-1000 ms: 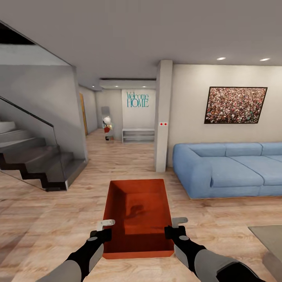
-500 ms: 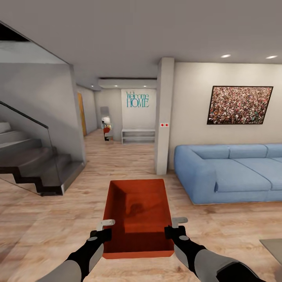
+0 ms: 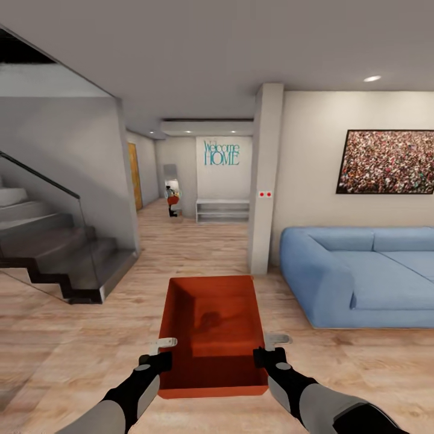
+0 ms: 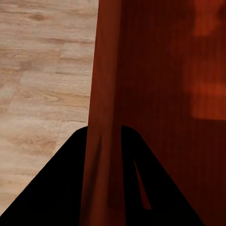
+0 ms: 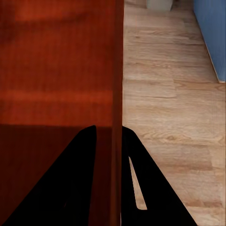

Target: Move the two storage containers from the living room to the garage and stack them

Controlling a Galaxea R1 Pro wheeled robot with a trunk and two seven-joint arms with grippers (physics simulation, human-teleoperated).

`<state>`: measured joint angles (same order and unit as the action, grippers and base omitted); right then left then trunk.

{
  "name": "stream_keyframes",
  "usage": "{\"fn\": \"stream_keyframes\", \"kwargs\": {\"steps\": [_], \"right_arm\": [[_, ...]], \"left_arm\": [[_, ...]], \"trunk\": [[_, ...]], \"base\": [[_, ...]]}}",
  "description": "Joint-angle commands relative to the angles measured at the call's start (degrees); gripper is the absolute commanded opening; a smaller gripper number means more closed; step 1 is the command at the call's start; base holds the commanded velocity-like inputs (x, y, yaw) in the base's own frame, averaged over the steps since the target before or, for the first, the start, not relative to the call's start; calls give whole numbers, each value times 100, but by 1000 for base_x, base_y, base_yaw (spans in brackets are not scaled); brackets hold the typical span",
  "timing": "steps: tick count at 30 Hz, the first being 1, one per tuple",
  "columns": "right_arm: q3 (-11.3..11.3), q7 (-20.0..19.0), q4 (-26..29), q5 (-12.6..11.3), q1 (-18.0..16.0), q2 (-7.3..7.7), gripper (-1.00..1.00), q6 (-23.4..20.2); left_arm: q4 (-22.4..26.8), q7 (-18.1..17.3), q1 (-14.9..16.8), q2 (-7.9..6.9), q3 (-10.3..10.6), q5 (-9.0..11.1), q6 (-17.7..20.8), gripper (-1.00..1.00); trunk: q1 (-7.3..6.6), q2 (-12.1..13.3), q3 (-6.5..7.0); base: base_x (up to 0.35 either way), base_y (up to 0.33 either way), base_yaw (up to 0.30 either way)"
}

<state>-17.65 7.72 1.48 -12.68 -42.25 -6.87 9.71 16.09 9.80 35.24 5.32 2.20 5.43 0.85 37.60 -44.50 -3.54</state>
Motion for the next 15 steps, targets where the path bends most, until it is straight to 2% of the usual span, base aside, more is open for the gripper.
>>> {"fn": "stream_keyframes", "kwargs": {"steps": [1,10,15], "right_arm": [[384,38,10,-59,-11,36,-100,418],[380,36,10,-59,-11,36,-100,418],[384,37,10,-59,-11,36,-100,418]], "left_arm": [[-299,49,0,-171,-9,55,12,-100],[-296,49,0,-171,-9,55,12,-100],[-299,49,0,-167,-9,55,12,-100]], "trunk": [[5,-8,-9],[5,-8,-9],[5,-8,-9]], "base": [[322,0,290],[322,0,298],[322,0,97]]}}
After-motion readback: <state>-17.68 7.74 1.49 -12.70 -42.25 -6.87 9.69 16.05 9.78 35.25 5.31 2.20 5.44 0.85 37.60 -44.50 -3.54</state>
